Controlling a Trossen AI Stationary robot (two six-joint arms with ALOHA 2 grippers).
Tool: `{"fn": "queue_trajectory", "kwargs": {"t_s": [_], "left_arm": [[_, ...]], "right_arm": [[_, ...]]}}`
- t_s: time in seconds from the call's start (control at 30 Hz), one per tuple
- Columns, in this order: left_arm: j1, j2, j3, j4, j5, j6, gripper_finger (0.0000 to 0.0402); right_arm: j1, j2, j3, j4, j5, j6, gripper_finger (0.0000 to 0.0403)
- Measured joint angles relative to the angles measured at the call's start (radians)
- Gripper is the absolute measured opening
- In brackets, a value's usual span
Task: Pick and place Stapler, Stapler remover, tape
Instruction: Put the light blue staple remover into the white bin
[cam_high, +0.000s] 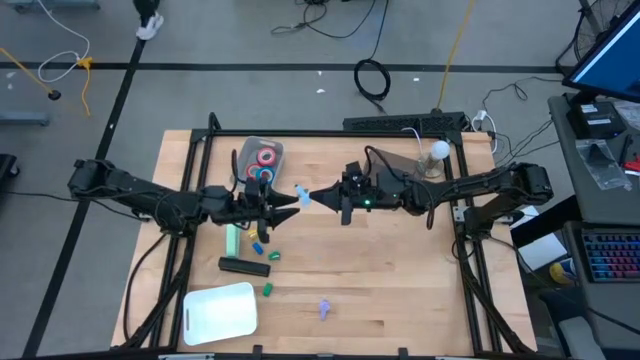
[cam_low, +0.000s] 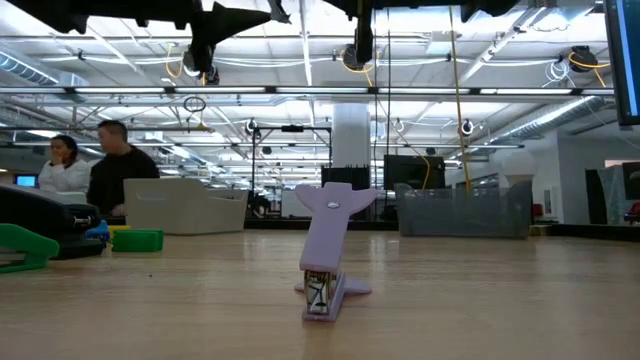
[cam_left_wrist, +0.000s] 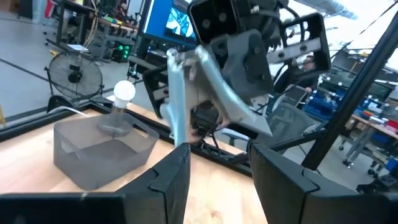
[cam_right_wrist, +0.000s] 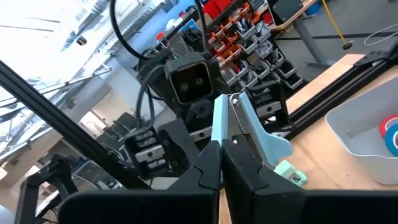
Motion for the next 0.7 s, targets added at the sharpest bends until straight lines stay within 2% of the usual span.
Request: {"fn": "queue_trajectory", "kwargs": {"t_s": [0.33, 0.7], "left_arm": [[0.003, 0.008, 0.01, -0.009, -0.033, 0.014, 0.0168], [-0.006, 0.002, 0.01, -0.113, -0.059, -0.019, 0.0168]], "right_arm": [[0.0, 0.0, 0.0, -0.015, 0.0, -0.005, 0.0], [0.001, 0.0, 0.0, -0.013, -0.007, -0.007, 0.0]]}}
